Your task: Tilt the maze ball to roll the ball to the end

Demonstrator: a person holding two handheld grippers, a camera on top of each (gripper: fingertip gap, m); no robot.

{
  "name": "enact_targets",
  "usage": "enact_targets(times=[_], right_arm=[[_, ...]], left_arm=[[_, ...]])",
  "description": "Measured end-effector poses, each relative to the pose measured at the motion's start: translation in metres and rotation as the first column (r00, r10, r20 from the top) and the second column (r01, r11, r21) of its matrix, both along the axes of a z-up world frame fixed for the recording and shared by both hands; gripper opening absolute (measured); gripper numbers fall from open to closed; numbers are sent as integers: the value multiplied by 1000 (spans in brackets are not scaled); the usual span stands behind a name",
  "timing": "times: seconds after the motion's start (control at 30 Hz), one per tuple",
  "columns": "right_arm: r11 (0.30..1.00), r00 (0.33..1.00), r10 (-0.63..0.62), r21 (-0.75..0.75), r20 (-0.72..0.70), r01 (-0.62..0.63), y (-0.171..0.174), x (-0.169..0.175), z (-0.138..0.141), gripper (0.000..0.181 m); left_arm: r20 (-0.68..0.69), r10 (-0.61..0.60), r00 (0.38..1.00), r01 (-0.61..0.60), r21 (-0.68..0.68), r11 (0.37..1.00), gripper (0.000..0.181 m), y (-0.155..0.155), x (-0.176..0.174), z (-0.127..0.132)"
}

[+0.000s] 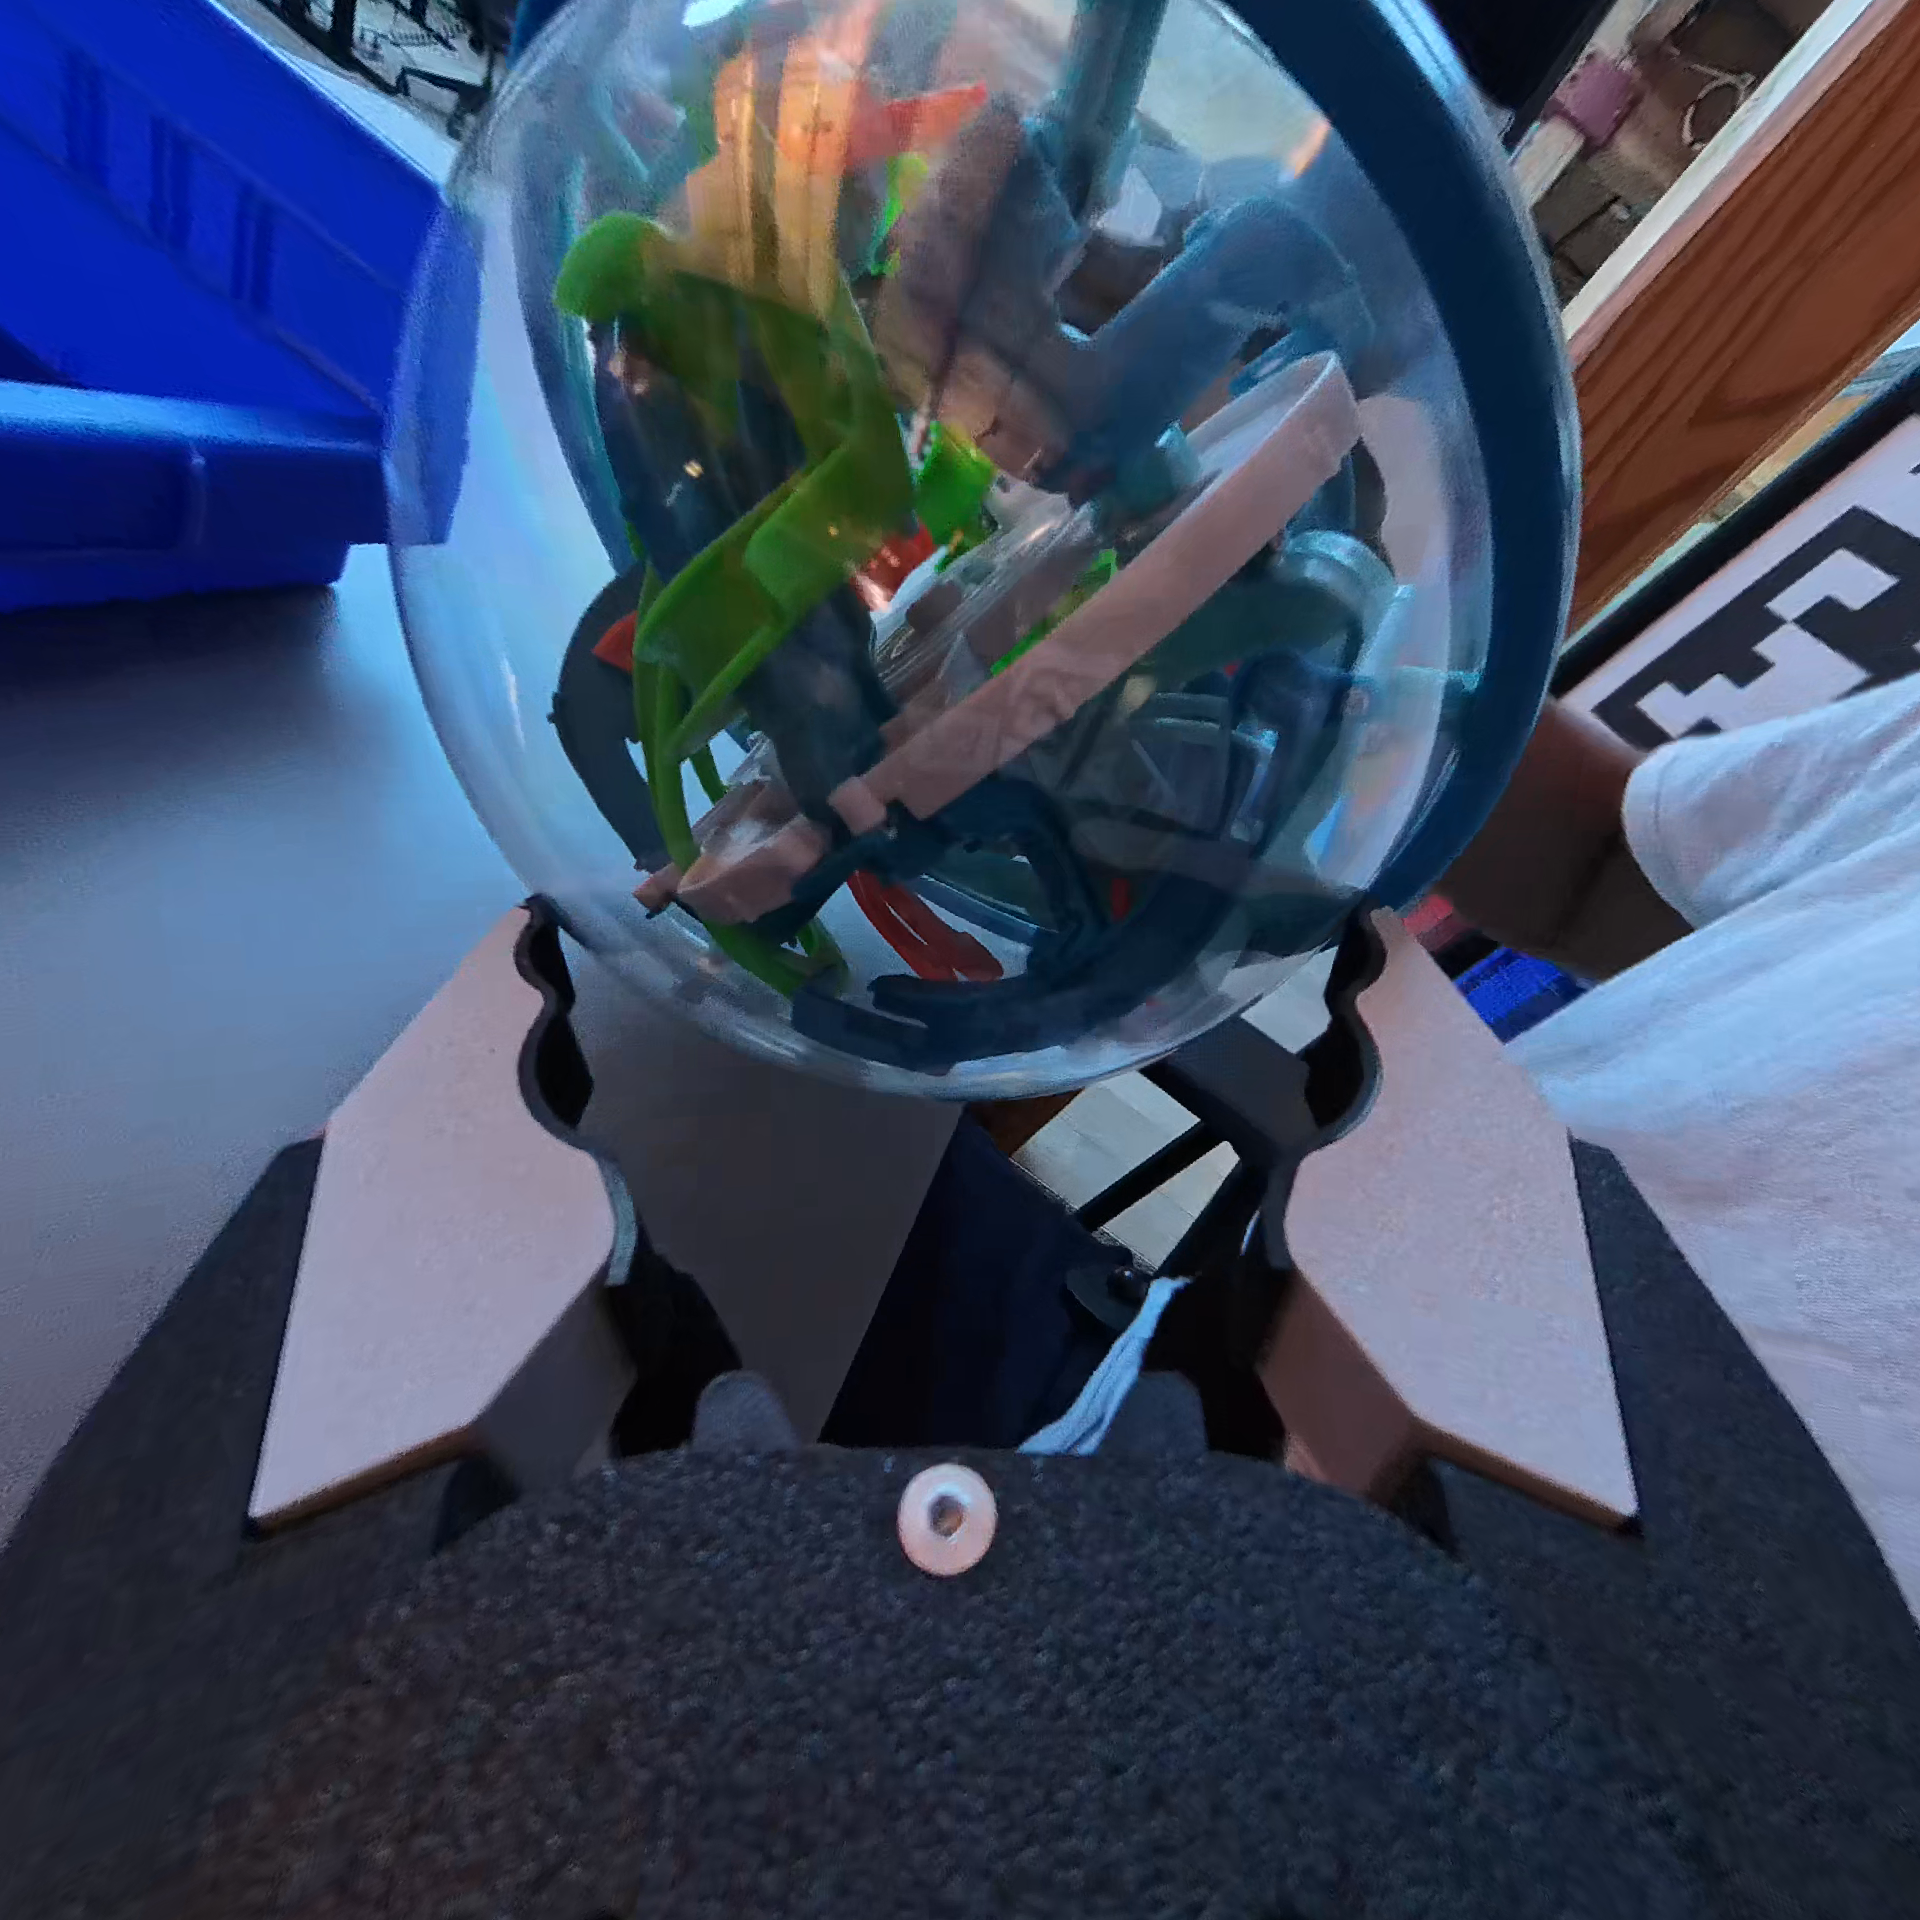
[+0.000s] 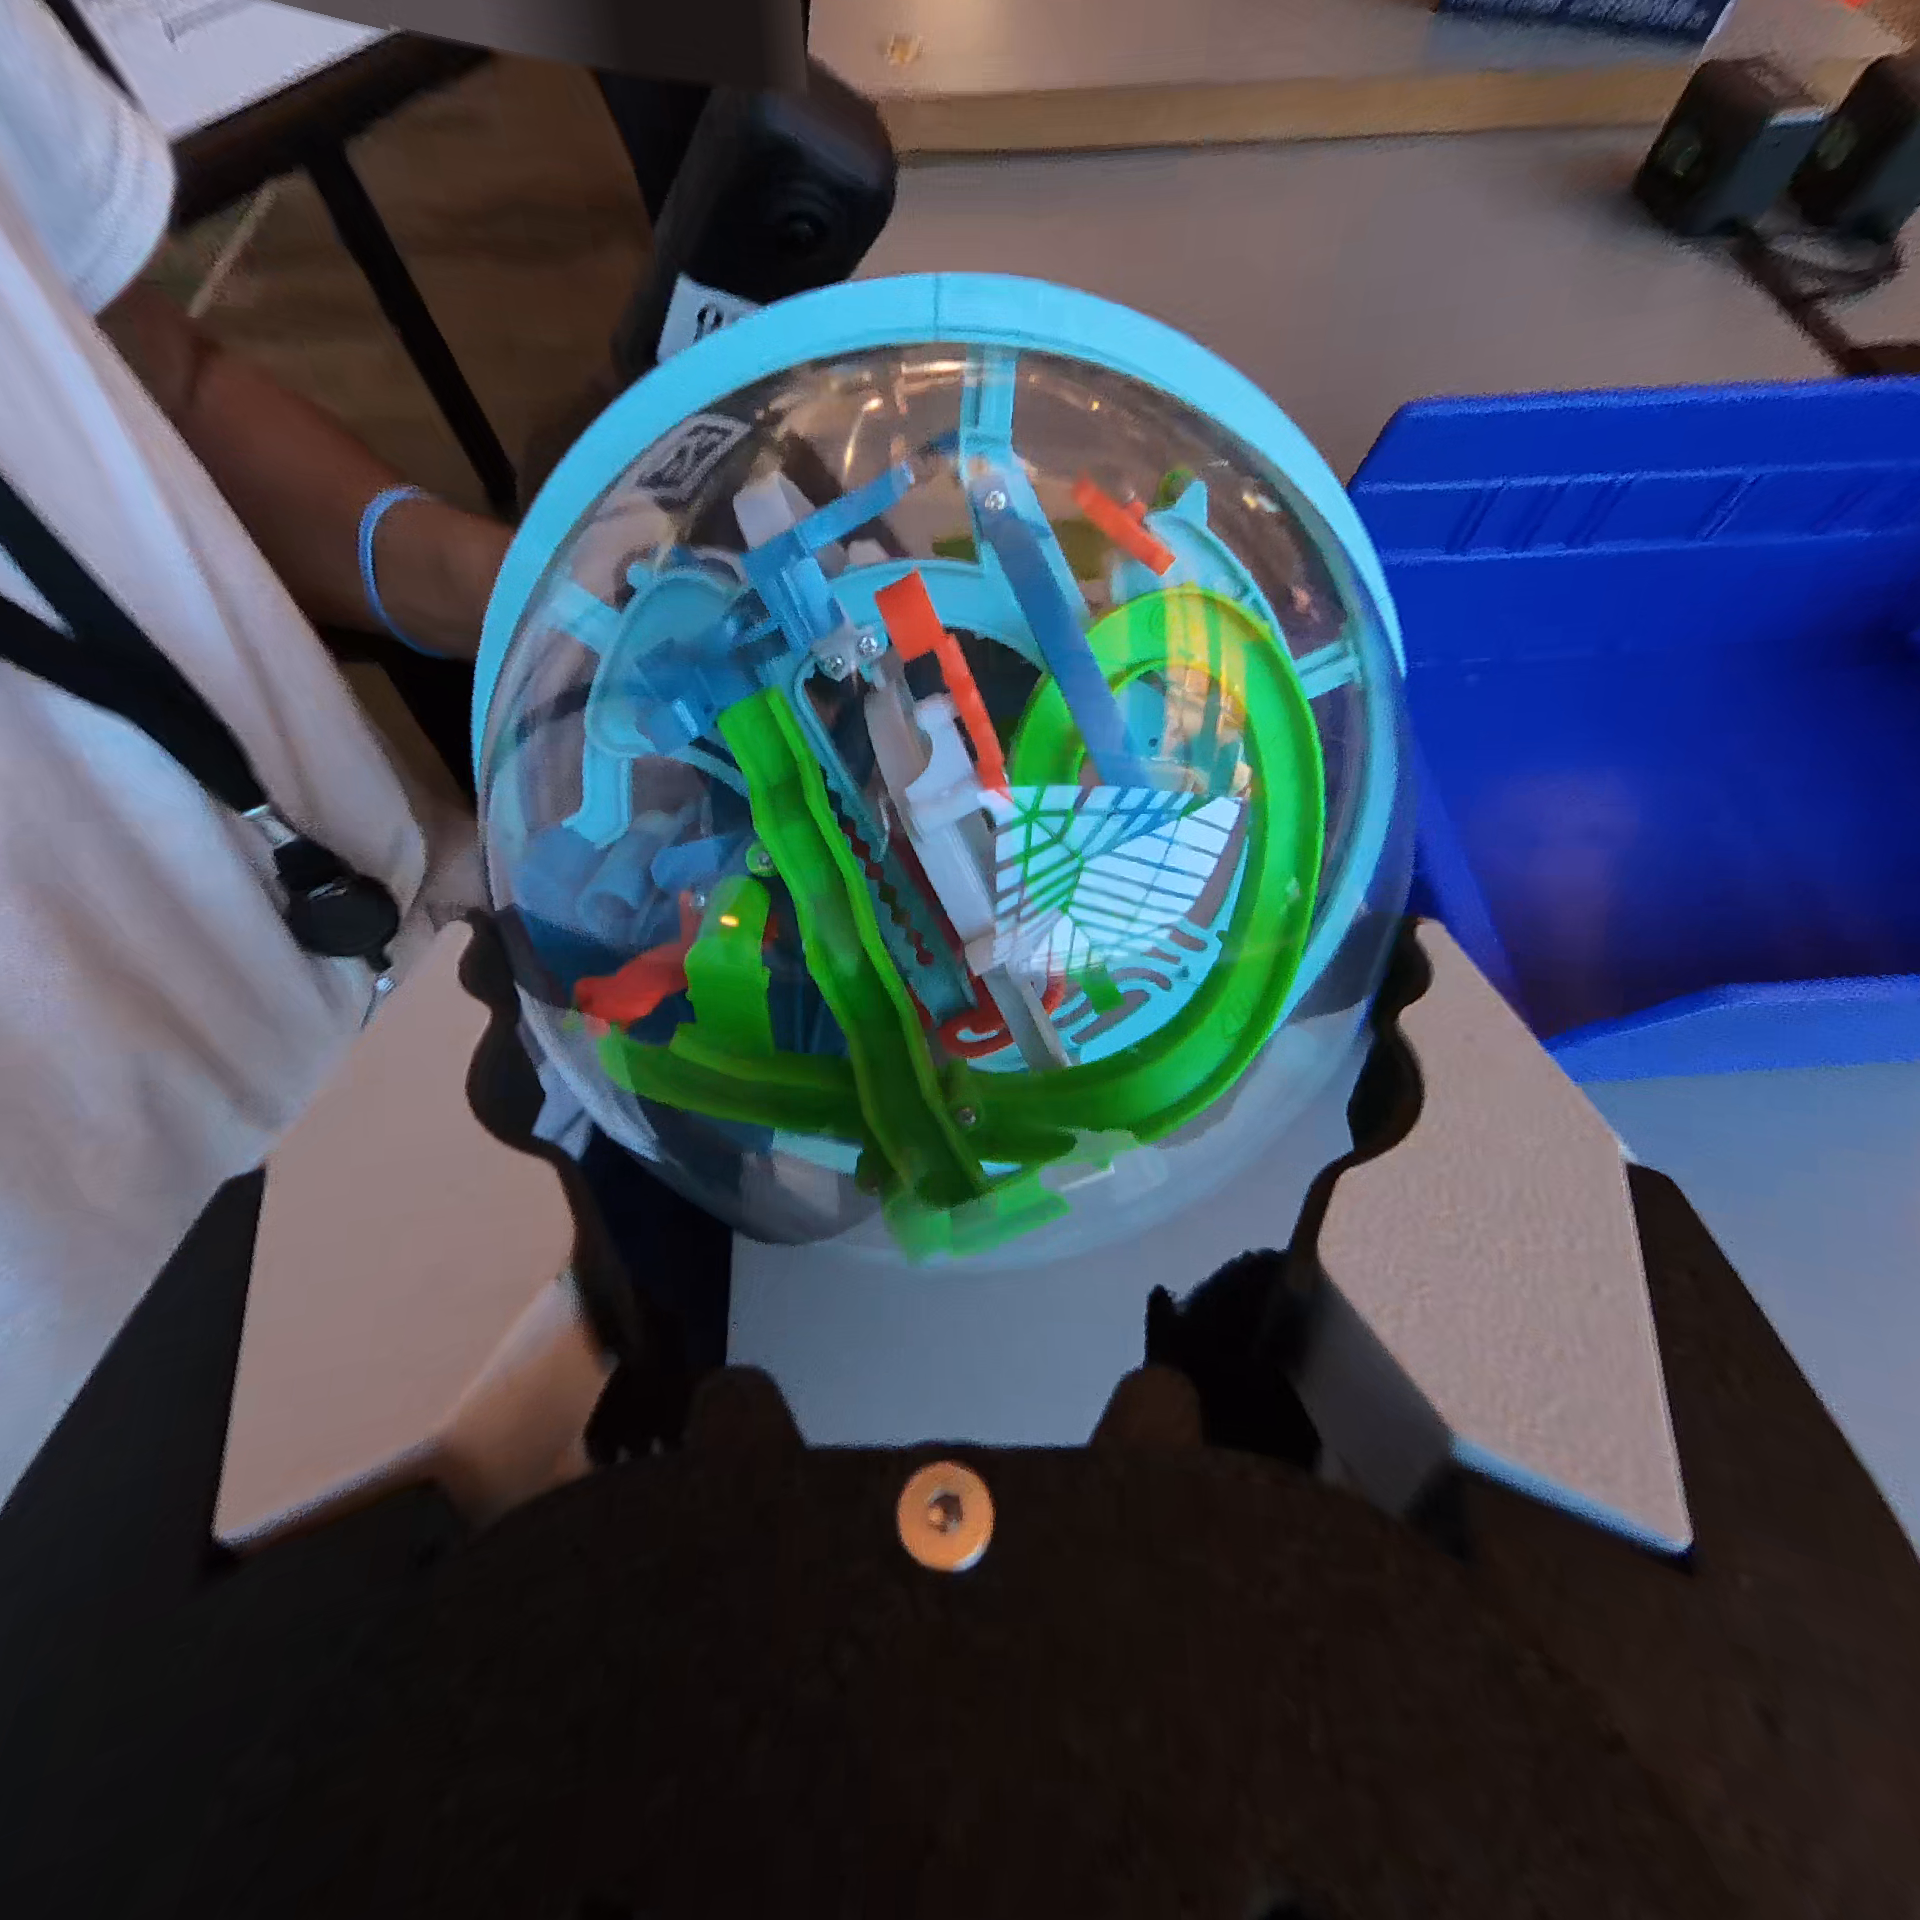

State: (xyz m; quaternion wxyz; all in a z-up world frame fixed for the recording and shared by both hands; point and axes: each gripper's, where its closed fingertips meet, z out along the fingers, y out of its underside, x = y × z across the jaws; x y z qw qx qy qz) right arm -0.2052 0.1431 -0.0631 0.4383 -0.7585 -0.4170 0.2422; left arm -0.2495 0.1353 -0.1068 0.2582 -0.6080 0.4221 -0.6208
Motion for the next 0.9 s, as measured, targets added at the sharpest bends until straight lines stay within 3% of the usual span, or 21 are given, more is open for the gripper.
enact_targets(times=[0.13, 0.43, 0.63, 0.9], right_arm=[[994, 982, -45, 85, -184, 62, 3, -12, 11, 157], [985, 970, -90, 123, -225, 120, -7, -18, 17, 155], [985, 943, -138, 63, -303, 164, -7, -10, -5, 155], [988, 937, -132, 37, -324, 153, 2, -11, -5, 153]], left_arm=[[33, -18, 999, 20, -53, 998, 138, -1, -5, 0], [24, -101, 995, 103, -89, 991, 135, -12, -9, -2], [-35, -101, 994, 96, -138, 986, 134, -11, -8, -17], [-42, -75, 996, 67, -170, 983, 132, -4, -10, -17]])
